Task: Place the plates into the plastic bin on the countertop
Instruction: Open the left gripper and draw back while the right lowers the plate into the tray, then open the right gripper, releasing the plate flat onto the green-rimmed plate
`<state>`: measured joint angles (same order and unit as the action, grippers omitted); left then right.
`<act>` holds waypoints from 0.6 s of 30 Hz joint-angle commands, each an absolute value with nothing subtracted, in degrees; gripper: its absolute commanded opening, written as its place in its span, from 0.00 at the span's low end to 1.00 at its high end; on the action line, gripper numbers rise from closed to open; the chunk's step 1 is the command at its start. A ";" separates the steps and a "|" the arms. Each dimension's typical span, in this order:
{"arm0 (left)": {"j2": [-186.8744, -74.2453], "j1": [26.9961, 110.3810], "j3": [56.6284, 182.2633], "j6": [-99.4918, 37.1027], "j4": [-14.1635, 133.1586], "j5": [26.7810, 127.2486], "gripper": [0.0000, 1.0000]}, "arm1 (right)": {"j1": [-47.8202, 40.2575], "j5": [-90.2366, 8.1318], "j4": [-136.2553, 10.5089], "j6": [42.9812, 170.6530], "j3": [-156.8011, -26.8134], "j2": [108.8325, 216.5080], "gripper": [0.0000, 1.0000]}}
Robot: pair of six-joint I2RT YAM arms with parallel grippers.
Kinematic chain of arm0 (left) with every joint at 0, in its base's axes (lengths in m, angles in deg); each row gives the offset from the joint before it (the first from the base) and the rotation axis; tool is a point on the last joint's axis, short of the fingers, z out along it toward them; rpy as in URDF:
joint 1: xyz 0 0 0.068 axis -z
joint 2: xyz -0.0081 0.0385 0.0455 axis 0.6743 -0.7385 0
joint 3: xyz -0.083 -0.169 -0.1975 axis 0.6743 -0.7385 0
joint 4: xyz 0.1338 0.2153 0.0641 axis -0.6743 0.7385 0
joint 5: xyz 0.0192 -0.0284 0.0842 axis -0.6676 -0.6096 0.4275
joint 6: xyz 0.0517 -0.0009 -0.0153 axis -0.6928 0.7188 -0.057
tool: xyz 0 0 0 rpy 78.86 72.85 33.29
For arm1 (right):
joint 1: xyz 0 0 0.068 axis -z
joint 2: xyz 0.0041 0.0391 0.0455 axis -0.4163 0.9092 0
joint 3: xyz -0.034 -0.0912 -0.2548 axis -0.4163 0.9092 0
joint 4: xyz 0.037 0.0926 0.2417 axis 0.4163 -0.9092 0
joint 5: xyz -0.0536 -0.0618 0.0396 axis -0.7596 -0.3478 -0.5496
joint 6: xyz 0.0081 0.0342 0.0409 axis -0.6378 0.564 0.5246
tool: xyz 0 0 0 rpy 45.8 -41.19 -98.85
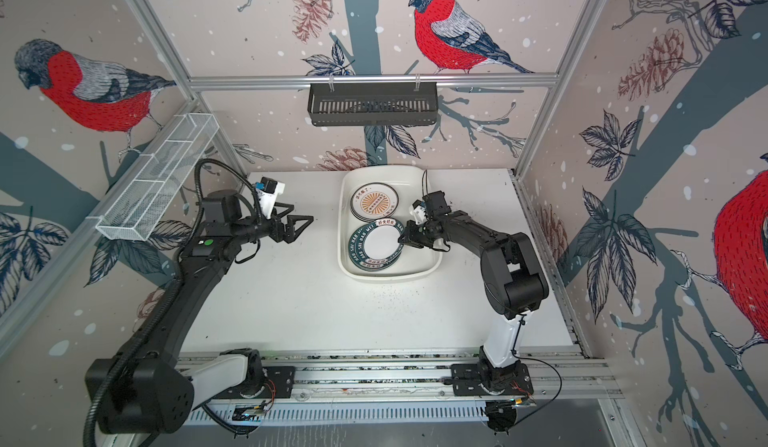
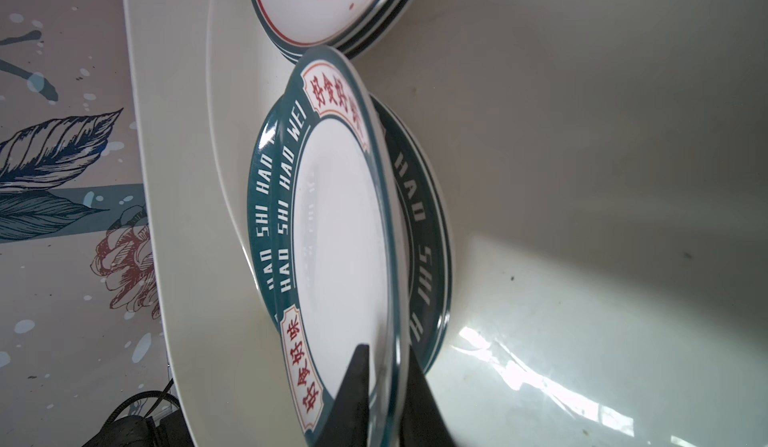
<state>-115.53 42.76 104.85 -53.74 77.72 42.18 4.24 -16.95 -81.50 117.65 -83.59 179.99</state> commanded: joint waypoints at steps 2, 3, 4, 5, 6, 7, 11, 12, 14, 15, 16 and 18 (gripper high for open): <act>-115.30 42.92 104.93 -54.39 77.05 40.59 0.94 | 4.08 -18.94 -82.99 116.20 -84.24 180.25 0.19; -115.30 42.85 104.93 -54.48 77.09 40.55 0.94 | 3.98 -19.64 -83.42 116.12 -84.38 180.29 0.19; -115.26 42.89 104.93 -54.57 77.28 40.43 0.94 | 3.98 -20.26 -83.73 115.99 -84.46 180.25 0.20; -115.37 42.89 104.93 -54.70 77.35 40.29 0.94 | 3.99 -20.64 -83.97 115.86 -84.53 180.25 0.21; -115.32 42.85 104.93 -54.74 77.40 40.16 0.94 | 4.02 -20.91 -84.17 115.79 -84.59 180.27 0.21; -115.30 42.86 104.93 -54.74 77.37 40.16 0.94 | 3.97 -20.93 -84.28 115.78 -84.59 180.29 0.21; -115.30 42.85 104.93 -54.83 77.41 39.98 0.94 | 3.86 -21.57 -85.03 115.51 -84.77 180.60 0.22; -115.28 42.90 104.35 -54.83 77.35 39.85 0.94 | 3.85 -21.81 -85.16 115.36 -84.61 180.68 0.22; -115.30 42.90 103.69 -54.83 77.42 39.80 0.94 | 3.82 -21.99 -85.34 115.28 -84.59 180.68 0.23; -115.29 42.90 103.63 -54.83 77.41 39.80 0.94 | 3.71 -22.10 -85.38 115.07 -84.47 180.69 0.23; -115.30 42.84 103.61 -54.83 77.30 39.80 0.94 | 3.77 -22.18 -85.58 115.02 -84.43 180.69 0.23; -115.25 42.89 103.55 -54.83 77.30 39.83 0.94 | 3.68 -22.45 -85.69 114.92 -84.17 180.68 0.23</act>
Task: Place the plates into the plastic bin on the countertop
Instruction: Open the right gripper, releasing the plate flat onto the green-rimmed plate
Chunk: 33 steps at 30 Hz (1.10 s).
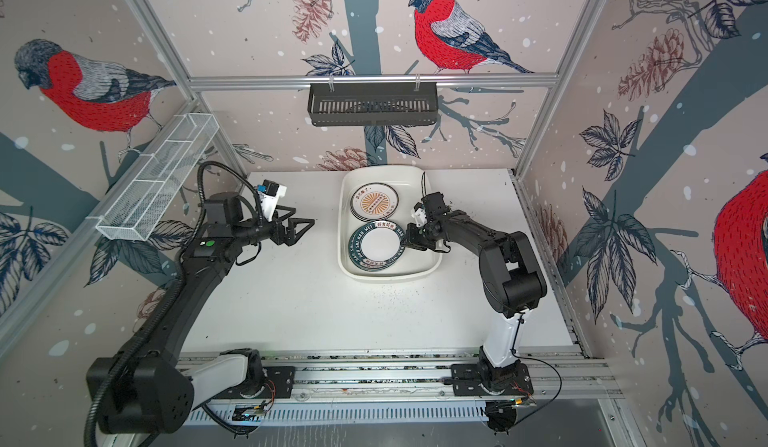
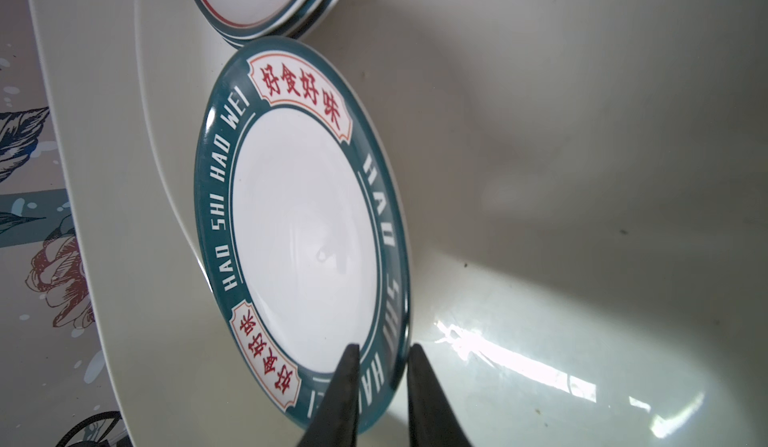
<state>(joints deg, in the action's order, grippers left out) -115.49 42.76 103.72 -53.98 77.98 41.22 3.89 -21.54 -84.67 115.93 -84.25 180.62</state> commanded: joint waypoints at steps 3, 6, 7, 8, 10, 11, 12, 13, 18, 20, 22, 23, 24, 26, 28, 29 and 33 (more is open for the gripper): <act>-115.28 42.93 103.38 -55.01 77.28 39.63 0.94 | 3.44 -22.72 -85.70 114.70 -83.69 180.52 0.24; -115.30 42.97 103.52 -55.01 77.25 39.63 0.94 | 3.42 -22.89 -85.59 114.69 -83.45 180.49 0.24; -115.29 42.94 103.44 -55.01 77.20 39.63 0.94 | 3.39 -22.89 -85.61 114.59 -83.39 180.38 0.24; -115.30 42.98 103.52 -54.92 77.16 39.63 0.94 | 3.29 -22.87 -85.52 114.53 -83.42 180.27 0.24; -115.26 42.95 103.61 -54.92 77.16 39.72 0.94 | 3.21 -22.80 -85.23 114.56 -83.39 180.12 0.23; -115.29 42.93 103.58 -54.92 77.16 39.80 0.95 | 3.16 -22.72 -85.02 114.64 -83.29 180.08 0.23; -115.30 42.97 103.61 -54.92 77.12 39.80 0.95 | 3.07 -22.54 -84.91 114.69 -83.33 180.03 0.23; -115.28 42.95 103.54 -54.84 77.11 39.76 0.94 | 2.99 -22.54 -84.82 114.63 -83.28 179.94 0.23; -115.29 42.93 103.69 -54.90 77.14 40.06 0.95 | 2.97 -22.63 -84.56 114.71 -83.45 179.90 0.23; -115.22 42.98 103.78 -55.09 77.30 40.33 0.96 | 2.97 -22.78 -84.47 114.75 -83.45 179.66 0.23; -115.14 42.93 103.95 -55.51 77.58 40.66 0.96 | 2.90 -23.19 -84.04 114.86 -83.27 179.13 0.23; -115.13 43.01 104.00 -55.66 77.66 40.81 0.97 | 2.98 -23.49 -83.79 114.88 -83.22 178.63 0.23; -115.20 42.94 104.07 -55.80 77.94 41.10 0.97 | 3.03 -23.81 -83.37 115.04 -83.21 178.23 0.23; -115.09 42.93 104.05 -55.33 77.65 42.35 0.97 | 3.11 -24.24 -82.08 115.41 -83.12 177.15 0.23; -115.29 42.93 103.98 -55.23 77.29 43.63 0.97 | 3.45 -24.86 -79.55 116.30 -82.80 176.00 0.23; -115.33 42.99 104.11 -55.27 77.28 44.49 0.97 | 3.53 -24.98 -77.69 116.99 -82.11 175.13 0.23; -115.50 42.94 104.31 -55.71 77.27 48.60 0.97 | 4.25 -25.24 -70.33 119.80 -80.90 172.03 0.23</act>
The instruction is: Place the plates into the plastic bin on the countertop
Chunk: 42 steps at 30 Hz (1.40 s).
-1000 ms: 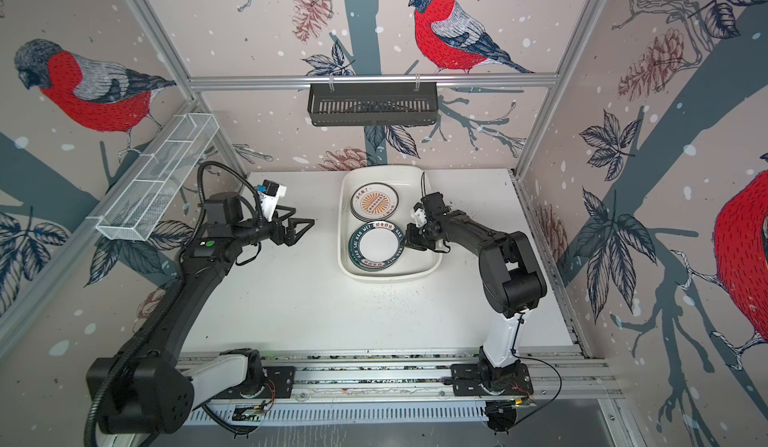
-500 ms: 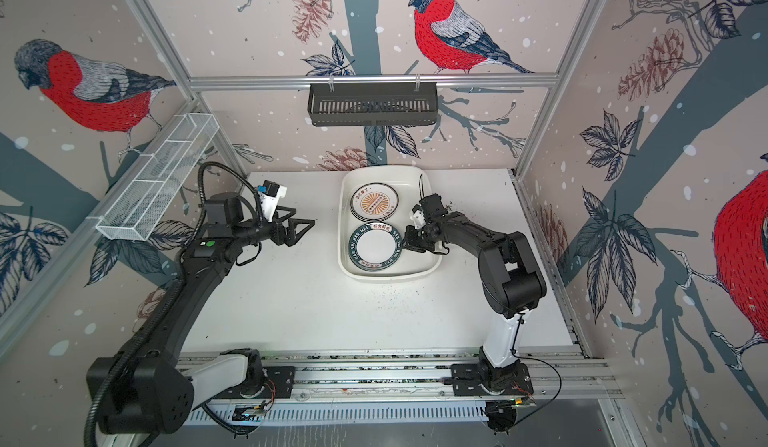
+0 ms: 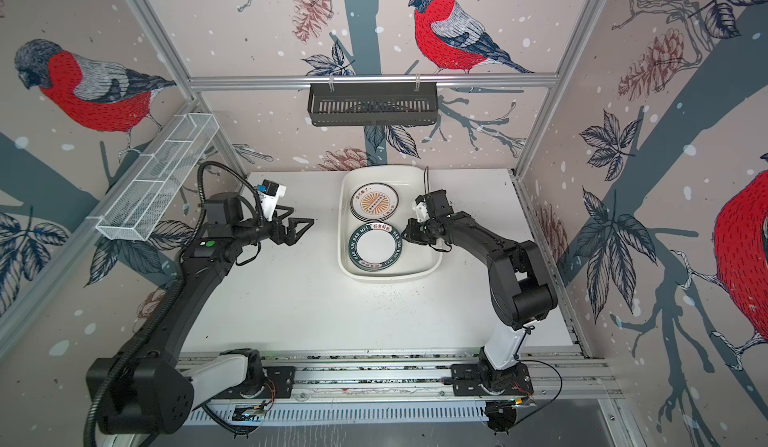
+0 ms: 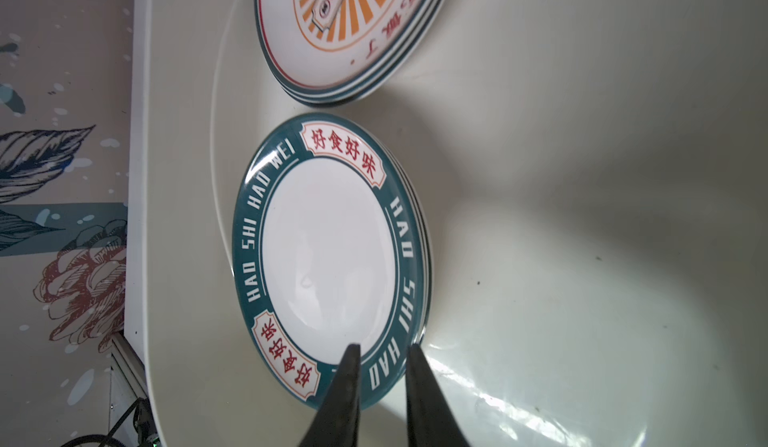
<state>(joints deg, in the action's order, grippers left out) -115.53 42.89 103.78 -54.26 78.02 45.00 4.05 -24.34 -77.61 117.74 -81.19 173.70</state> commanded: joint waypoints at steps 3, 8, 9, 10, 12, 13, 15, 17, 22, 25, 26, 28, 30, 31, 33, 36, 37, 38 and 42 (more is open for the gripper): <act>-115.41 42.93 104.29 -55.97 77.36 50.85 0.98 | 4.37 -27.27 -67.51 119.85 -81.04 169.27 0.24; -114.54 42.96 104.31 -55.41 76.61 55.28 0.98 | 5.03 -28.77 -63.48 119.19 -79.95 164.67 0.28; -114.29 42.93 104.27 -55.27 76.35 56.15 0.97 | 5.32 -28.85 -62.89 119.01 -79.66 163.86 0.28; -114.03 42.94 103.99 -55.19 76.04 56.88 0.98 | 5.66 -28.93 -62.61 118.85 -79.63 163.24 0.29; -113.53 42.93 102.77 -54.56 75.17 58.41 0.98 | 6.45 -29.04 -61.31 118.86 -78.97 161.76 0.32; -113.29 42.93 102.23 -54.18 74.68 59.11 0.98 | 6.82 -29.30 -60.53 118.93 -78.53 161.00 0.33; -112.76 42.98 100.95 -53.46 73.67 60.65 0.98 | 7.60 -30.17 -58.50 119.67 -77.10 159.55 0.35; -112.11 42.93 99.92 -52.99 72.92 61.83 0.98 | 8.18 -30.32 -56.03 120.53 -75.63 158.47 0.38; -110.46 42.93 97.58 -52.12 71.56 64.31 0.98 | 9.64 -31.11 -53.91 121.15 -74.67 157.58 0.45; -109.54 42.94 95.84 -52.04 71.29 65.53 0.98 | 10.66 -31.84 -52.91 121.33 -74.43 157.66 0.49; -109.28 42.98 95.23 -51.89 71.11 66.16 0.98 | 10.88 -32.14 -52.58 121.27 -74.32 157.66 0.51; -108.82 42.93 94.05 -51.67 70.82 67.08 0.97 | 11.79 -32.98 -52.47 120.83 -74.40 158.18 0.54; -108.52 42.93 93.44 -51.84 70.86 67.22 0.98 | 12.98 -32.60 -53.59 120.43 -75.28 159.37 0.55; -108.45 42.93 93.41 -51.89 70.92 67.23 0.98 | 13.71 -32.22 -54.36 120.19 -75.76 160.01 0.55; -108.29 42.96 93.56 -52.22 71.43 67.18 0.97 | 14.84 -34.03 -59.98 118.87 -78.31 162.26 0.57; -108.07 42.93 93.94 -52.36 71.90 67.14 0.97 | 17.03 -33.27 -66.20 116.89 -80.65 165.16 0.56; -107.98 42.97 93.93 -52.37 71.89 66.90 0.97 | 17.72 -33.26 -66.07 117.12 -79.87 165.15 0.56; -107.91 42.97 93.75 -52.16 71.58 66.92 0.98 | 18.52 -32.80 -64.88 117.55 -78.18 164.83 0.56; -108.09 42.98 91.47 -49.87 68.53 69.08 0.98 | 22.87 -29.28 -56.82 118.80 -71.00 161.69 0.56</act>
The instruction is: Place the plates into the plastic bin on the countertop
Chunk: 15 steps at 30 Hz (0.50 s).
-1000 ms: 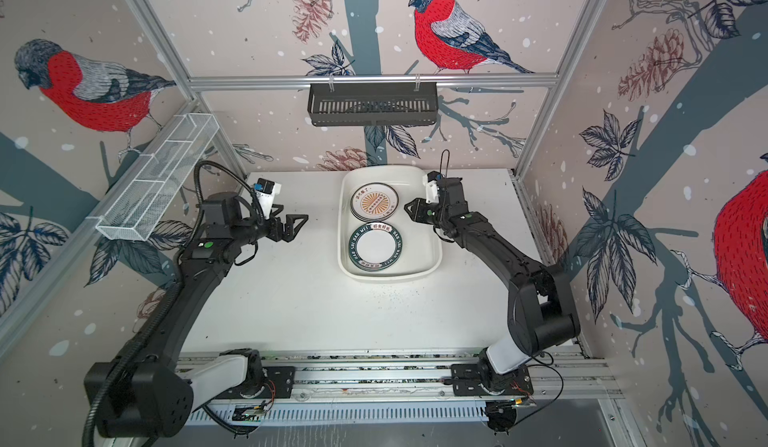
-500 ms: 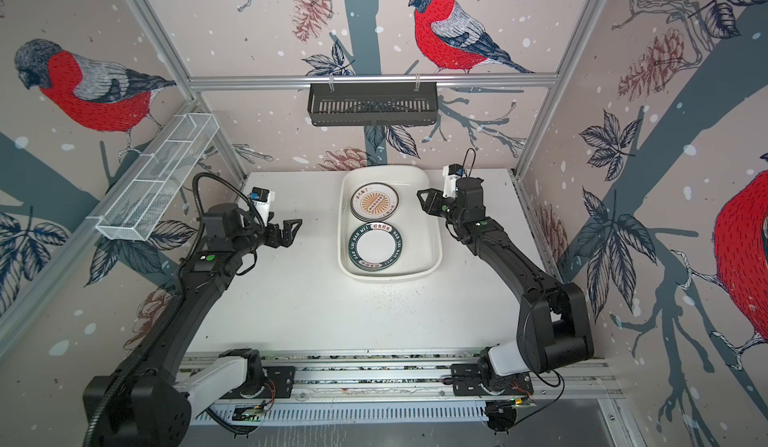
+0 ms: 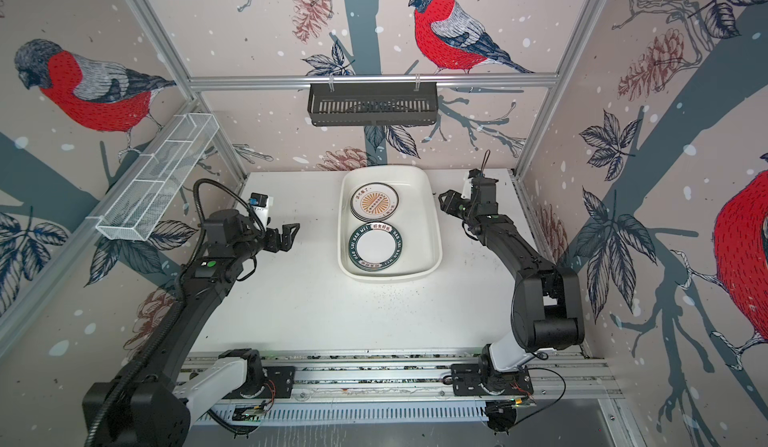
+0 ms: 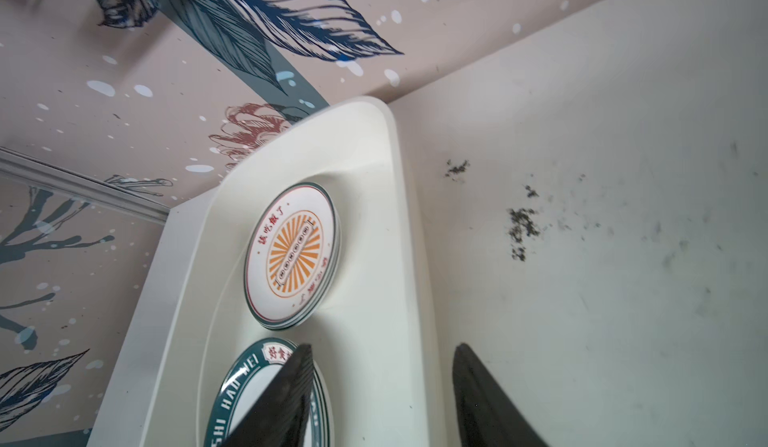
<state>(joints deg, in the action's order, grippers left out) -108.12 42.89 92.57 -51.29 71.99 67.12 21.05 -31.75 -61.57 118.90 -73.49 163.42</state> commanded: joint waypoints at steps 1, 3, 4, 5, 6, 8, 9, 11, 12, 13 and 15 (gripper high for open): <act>-108.14 42.93 90.82 -49.13 67.69 69.90 0.98 | 23.70 -29.14 -55.39 118.78 -69.92 161.06 0.57; -108.20 42.93 89.65 -48.11 66.06 71.25 0.98 | 25.28 -28.85 -53.28 118.29 -68.46 160.18 0.65; -108.10 42.99 89.21 -46.87 65.50 72.21 0.98 | 25.84 -29.18 -53.01 117.93 -68.11 159.93 0.67; -108.18 42.99 88.58 -45.01 64.82 73.79 0.98 | 26.57 -29.51 -52.93 117.56 -67.93 159.91 0.69; -108.23 42.94 88.00 -44.01 64.01 74.89 0.98 | 27.35 -29.85 -52.51 117.51 -67.76 159.77 0.71; -108.51 42.99 86.48 -42.74 61.68 76.81 0.98 | 28.72 -31.04 -49.12 118.46 -65.90 159.17 0.90; -108.62 42.94 85.66 -42.62 60.20 77.46 0.98 | 29.35 -31.47 -46.74 118.95 -64.80 158.92 1.00; -108.66 42.97 83.52 -42.96 56.76 79.07 0.98 | 30.01 -33.00 -43.25 118.56 -62.64 158.18 0.99; -108.84 42.96 81.95 -43.27 54.05 80.68 0.98 | 30.05 -34.23 -41.98 117.59 -61.69 157.83 1.00; -108.81 43.00 80.62 -43.49 51.66 82.24 0.98 | 30.05 -35.50 -41.08 116.58 -60.86 157.47 0.99; -109.06 42.96 77.35 -43.89 46.43 85.03 0.98 | 30.14 -37.58 -38.76 114.47 -58.82 157.03 0.99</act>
